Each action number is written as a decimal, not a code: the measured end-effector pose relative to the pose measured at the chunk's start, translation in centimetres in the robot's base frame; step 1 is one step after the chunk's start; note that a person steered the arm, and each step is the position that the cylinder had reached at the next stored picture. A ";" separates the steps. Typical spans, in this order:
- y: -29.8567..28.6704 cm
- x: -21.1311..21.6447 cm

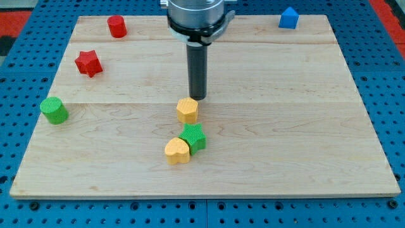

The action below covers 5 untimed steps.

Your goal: Move your arm to the top of the boards

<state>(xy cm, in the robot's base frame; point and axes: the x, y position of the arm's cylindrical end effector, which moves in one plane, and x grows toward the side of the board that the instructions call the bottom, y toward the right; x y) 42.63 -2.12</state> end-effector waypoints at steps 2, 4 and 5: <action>-2.5 3.1; -2.4 2.2; -2.4 0.6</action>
<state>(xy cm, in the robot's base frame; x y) 43.25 -4.50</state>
